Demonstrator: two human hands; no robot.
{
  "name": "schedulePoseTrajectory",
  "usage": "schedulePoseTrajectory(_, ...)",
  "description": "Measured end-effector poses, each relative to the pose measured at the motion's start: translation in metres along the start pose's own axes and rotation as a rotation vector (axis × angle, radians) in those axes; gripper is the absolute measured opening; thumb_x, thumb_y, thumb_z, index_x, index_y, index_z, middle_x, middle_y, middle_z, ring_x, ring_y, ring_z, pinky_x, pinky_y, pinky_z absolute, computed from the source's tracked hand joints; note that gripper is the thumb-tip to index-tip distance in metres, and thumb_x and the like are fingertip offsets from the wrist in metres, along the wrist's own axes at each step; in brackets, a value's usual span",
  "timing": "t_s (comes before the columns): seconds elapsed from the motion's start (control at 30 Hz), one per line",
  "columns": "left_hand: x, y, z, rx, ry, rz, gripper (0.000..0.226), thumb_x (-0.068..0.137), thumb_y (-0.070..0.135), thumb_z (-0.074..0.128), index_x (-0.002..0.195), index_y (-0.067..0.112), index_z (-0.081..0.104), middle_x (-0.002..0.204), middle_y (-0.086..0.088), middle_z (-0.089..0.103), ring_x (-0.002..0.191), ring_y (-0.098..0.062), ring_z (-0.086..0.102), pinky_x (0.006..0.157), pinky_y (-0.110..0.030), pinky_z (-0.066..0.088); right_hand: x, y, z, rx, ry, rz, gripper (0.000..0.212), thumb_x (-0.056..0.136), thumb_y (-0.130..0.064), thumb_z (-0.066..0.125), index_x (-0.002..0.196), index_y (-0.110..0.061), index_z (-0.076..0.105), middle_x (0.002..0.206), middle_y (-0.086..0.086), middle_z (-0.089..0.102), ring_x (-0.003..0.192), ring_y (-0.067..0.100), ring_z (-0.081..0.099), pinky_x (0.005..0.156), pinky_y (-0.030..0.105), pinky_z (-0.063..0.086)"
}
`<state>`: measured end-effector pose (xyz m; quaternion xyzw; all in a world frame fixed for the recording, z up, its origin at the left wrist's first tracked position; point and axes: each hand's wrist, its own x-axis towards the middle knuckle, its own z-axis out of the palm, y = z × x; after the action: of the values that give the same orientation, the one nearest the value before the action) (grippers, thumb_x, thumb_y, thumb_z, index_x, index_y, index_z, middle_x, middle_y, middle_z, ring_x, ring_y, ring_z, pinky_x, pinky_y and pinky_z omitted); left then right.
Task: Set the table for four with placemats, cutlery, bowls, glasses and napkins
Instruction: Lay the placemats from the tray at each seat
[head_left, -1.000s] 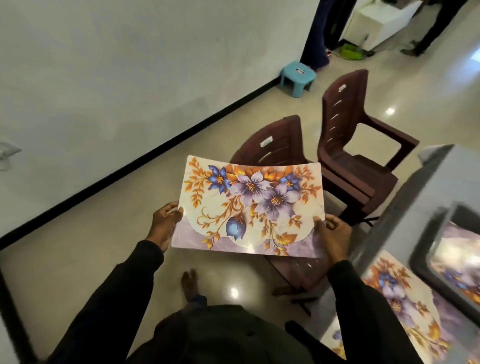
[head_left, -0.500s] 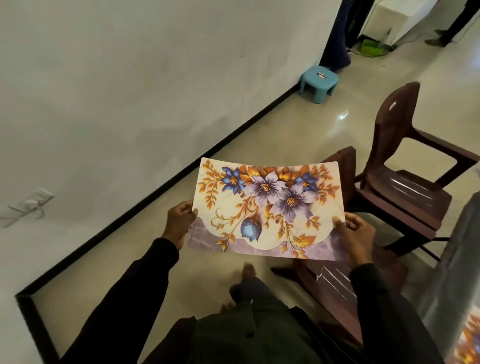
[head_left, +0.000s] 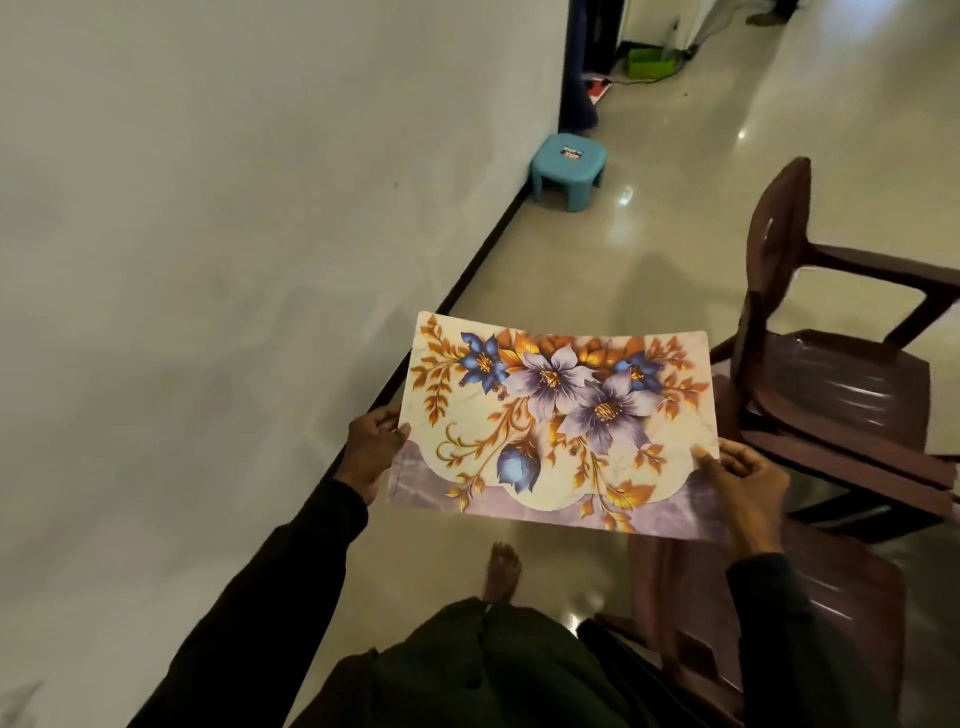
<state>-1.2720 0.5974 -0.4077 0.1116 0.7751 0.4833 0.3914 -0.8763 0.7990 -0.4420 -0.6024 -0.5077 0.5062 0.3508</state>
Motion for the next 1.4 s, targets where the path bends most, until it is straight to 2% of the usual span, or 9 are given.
schedulePoseTrajectory(0.17, 0.082, 0.062, 0.034, 0.092, -0.107, 0.022, 0.026, 0.097, 0.006, 0.065, 0.123, 0.011, 0.066, 0.113, -0.006, 0.074, 0.110, -0.027, 0.070, 0.093, -0.050, 0.058, 0.042, -0.027, 0.016, 0.058, 0.129, -0.009, 0.027, 0.085, -0.012, 0.080, 0.110, -0.003, 0.071, 0.103, 0.011, 0.074, 0.098, 0.026, 0.071, 0.077, 0.025, 0.061)
schedulePoseTrajectory(0.37, 0.182, 0.127, 0.092, 0.178, -0.260, 0.025, 0.027, 0.097, 0.007, 0.066, 0.124, 0.010, 0.062, 0.119, -0.009, 0.071, 0.110, -0.030, 0.068, 0.094, -0.052, 0.057, 0.091, -0.044, 0.028, 0.108, 0.292, 0.079, 0.027, 0.086, -0.014, 0.080, 0.110, -0.004, 0.071, 0.106, 0.010, 0.075, 0.101, 0.024, 0.072, 0.087, 0.043, 0.059)
schedulePoseTrajectory(0.63, 0.332, 0.226, 0.186, 0.218, -0.495, 0.031, 0.021, 0.097, 0.004, 0.065, 0.117, 0.012, 0.064, 0.108, 0.001, 0.075, 0.110, -0.026, 0.069, 0.092, -0.047, 0.056, 0.171, -0.083, 0.065, 0.136, 0.531, 0.146, 0.023, 0.085, -0.011, 0.080, 0.105, -0.004, 0.071, 0.104, 0.012, 0.074, 0.100, 0.027, 0.071, 0.082, 0.039, 0.059)
schedulePoseTrajectory(0.8, 0.406, 0.304, 0.244, 0.263, -0.652, 0.058, 0.022, 0.099, 0.004, 0.063, 0.119, 0.009, 0.064, 0.112, -0.004, 0.075, 0.107, -0.025, 0.069, 0.080, -0.036, 0.057, 0.221, -0.115, 0.092, 0.167, 0.677, 0.182, 0.028, 0.084, -0.014, 0.081, 0.108, -0.003, 0.071, 0.106, 0.011, 0.075, 0.101, 0.026, 0.071, 0.082, 0.040, 0.060)
schedulePoseTrajectory(0.9, 0.441, 0.342, 0.280, 0.289, -0.691, 0.083, 0.025, 0.099, 0.003, 0.061, 0.123, 0.008, 0.063, 0.117, -0.008, 0.073, 0.107, -0.025, 0.069, 0.081, -0.036, 0.058, 0.251, -0.131, 0.102, 0.173, 0.723, 0.203, 0.031, 0.085, -0.014, 0.080, 0.112, -0.001, 0.070, 0.107, 0.010, 0.074, 0.102, 0.026, 0.071, 0.085, 0.043, 0.060)
schedulePoseTrajectory(1.03, 0.481, 0.383, 0.335, 0.324, -0.766, 0.113, 0.030, 0.099, 0.004, 0.062, 0.129, 0.006, 0.061, 0.117, -0.008, 0.072, 0.105, -0.026, 0.069, 0.073, -0.033, 0.057, 0.297, -0.147, 0.107, 0.193, 0.805, 0.208, 0.028, 0.086, -0.012, 0.078, 0.111, -0.001, 0.070, 0.107, 0.011, 0.073, 0.101, 0.026, 0.071, 0.086, 0.044, 0.060)
schedulePoseTrajectory(1.13, 0.511, 0.409, 0.387, 0.348, -0.815, 0.108, 0.031, 0.099, 0.004, 0.062, 0.130, 0.006, 0.061, 0.116, -0.007, 0.072, 0.103, -0.025, 0.069, 0.073, -0.034, 0.056, 0.338, -0.153, 0.100, 0.216, 0.862, 0.218, 0.024, 0.087, -0.012, 0.077, 0.109, -0.005, 0.070, 0.103, 0.002, 0.073, 0.096, 0.018, 0.071, 0.084, 0.038, 0.061)
schedulePoseTrajectory(1.23, 0.536, 0.434, 0.443, 0.371, -0.851, 0.114, 0.032, 0.098, 0.004, 0.063, 0.130, 0.006, 0.061, 0.118, -0.008, 0.072, 0.106, -0.026, 0.068, 0.076, -0.037, 0.057, 0.383, -0.155, 0.091, 0.238, 0.919, 0.226, 0.025, 0.088, -0.011, 0.077, 0.110, -0.004, 0.070, 0.107, 0.007, 0.073, 0.095, 0.017, 0.071, 0.078, 0.030, 0.062)
schedulePoseTrajectory(1.4, 0.565, 0.482, 0.542, 0.447, -0.881, 0.147, 0.031, 0.098, 0.007, 0.064, 0.129, 0.008, 0.061, 0.119, -0.008, 0.071, 0.109, -0.026, 0.067, 0.073, -0.034, 0.058, 0.464, -0.160, 0.066, 0.313, 0.989, 0.275, 0.026, 0.087, -0.012, 0.078, 0.110, -0.003, 0.069, 0.107, 0.009, 0.074, 0.097, 0.023, 0.072, 0.073, 0.030, 0.063)
